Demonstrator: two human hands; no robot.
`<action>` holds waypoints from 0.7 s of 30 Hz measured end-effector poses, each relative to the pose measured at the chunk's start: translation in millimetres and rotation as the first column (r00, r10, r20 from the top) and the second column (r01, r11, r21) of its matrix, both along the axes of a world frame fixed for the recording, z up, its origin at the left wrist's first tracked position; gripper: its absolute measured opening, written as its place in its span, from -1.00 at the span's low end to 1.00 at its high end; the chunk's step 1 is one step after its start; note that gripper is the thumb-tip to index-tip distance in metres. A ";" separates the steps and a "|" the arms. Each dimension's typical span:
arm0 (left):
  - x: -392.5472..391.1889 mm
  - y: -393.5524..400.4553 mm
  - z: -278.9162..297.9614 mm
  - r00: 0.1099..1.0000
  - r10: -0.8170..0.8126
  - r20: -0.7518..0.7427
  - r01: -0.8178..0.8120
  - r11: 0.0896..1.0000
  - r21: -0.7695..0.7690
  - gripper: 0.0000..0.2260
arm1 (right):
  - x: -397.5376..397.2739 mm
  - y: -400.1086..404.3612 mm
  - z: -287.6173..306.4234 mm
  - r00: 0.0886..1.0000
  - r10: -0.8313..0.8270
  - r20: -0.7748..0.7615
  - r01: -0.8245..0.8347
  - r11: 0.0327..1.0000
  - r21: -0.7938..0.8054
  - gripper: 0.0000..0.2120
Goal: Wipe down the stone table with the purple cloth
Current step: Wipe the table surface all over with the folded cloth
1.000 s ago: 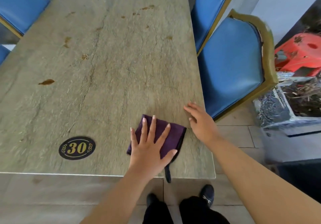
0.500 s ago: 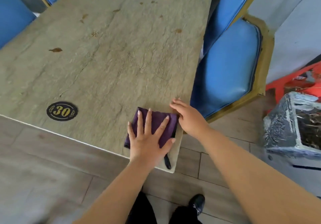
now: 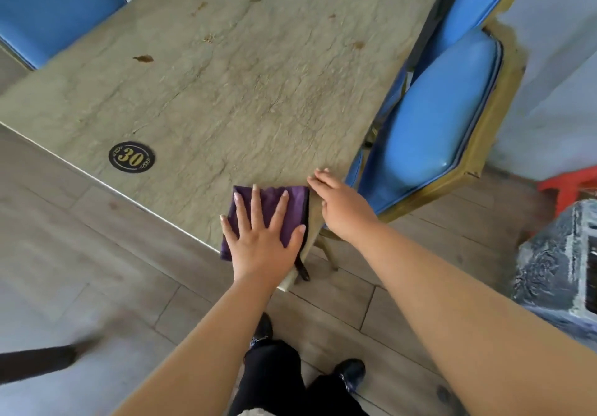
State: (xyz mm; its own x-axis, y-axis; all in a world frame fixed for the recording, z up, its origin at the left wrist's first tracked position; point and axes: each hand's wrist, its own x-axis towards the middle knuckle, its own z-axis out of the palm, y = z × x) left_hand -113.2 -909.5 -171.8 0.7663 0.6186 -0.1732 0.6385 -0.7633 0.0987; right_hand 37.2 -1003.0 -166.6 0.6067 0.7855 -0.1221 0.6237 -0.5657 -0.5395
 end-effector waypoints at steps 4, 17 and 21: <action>-42.8 -25.6 -3.5 0.982 -0.178 0.060 0.176 0.983 0.044 -0.43 | 2.3 -1.3 -1.3 0.999 0.001 0.033 -0.004 0.997 0.073 -0.48; 117.9 64.7 -4.9 0.967 0.253 -0.026 -0.253 0.967 0.017 -0.40 | 90.9 46.8 3.7 0.999 -0.038 0.038 0.038 0.999 0.002 -0.61; 103.0 14.2 -9.9 0.997 0.012 0.074 -0.017 0.998 0.063 -0.41 | 140.7 79.3 0.3 0.991 -0.116 0.073 0.117 0.993 -0.019 -0.57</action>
